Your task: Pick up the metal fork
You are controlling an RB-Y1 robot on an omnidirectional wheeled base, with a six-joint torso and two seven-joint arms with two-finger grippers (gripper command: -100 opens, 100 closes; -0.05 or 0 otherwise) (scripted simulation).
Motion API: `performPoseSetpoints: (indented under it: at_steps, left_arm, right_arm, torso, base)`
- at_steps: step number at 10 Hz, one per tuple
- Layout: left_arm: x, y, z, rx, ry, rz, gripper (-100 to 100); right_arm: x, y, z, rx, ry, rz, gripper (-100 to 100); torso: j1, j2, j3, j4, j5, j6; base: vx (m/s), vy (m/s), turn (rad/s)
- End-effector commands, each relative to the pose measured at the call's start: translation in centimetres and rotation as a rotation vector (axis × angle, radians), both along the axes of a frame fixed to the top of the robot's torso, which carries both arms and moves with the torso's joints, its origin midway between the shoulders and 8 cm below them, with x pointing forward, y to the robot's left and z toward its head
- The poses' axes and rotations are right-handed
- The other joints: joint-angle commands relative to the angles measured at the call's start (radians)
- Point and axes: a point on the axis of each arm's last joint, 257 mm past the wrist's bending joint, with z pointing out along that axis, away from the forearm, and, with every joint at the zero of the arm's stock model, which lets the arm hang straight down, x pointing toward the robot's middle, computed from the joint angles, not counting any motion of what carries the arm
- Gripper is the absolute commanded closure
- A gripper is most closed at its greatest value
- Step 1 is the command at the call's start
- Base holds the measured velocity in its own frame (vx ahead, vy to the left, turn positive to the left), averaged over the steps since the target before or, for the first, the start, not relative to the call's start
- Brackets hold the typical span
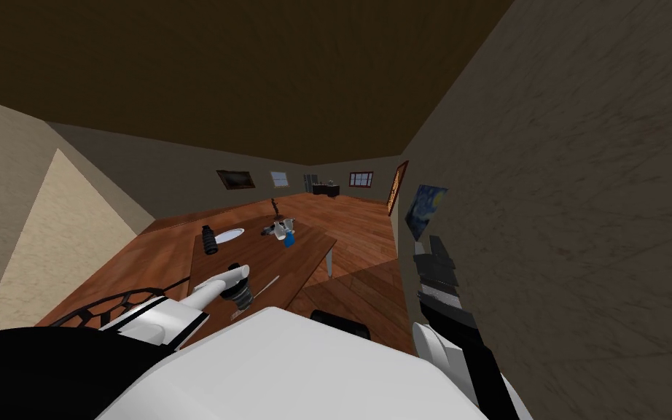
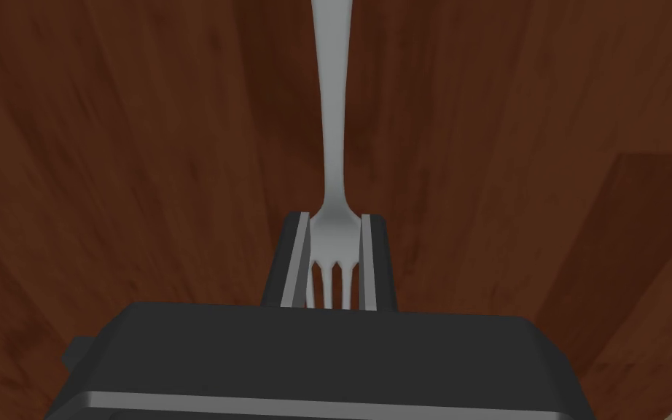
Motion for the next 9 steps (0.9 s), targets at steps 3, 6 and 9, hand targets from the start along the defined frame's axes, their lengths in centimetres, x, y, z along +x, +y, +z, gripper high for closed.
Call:
performPoseSetpoints:
  at_steps: [3,6,9]
  left_arm:
    - [1.3,-0.2,0.6,0.0,0.001,0.002,100]
    - [3.2,-0.5,1.8,0.0,0.003,0.007,100]
    - [3.5,-0.5,1.9,0.0,0.002,0.007,0]
  right_arm:
    - [0.0,0.0,0.0,0.0,0.0,0.0,0]
    - [0.0,0.0,0.0,0.0,0.0,0.0,0]
    - [0.0,0.0,0.0,0.0,0.0,0.0,0]
  torso:
    - [0.001,0.0,0.0,0.0,0.0,0.0]
    - [0.001,0.005,0.003,0.001,0.0,0.0]
    - [0.001,0.003,0.002,0.0,0.0,-0.001]
  base:
    - [-0.016,0.007,-0.003]
    - [-0.087,0.016,-0.017]
    - [-0.034,0.006,0.0]
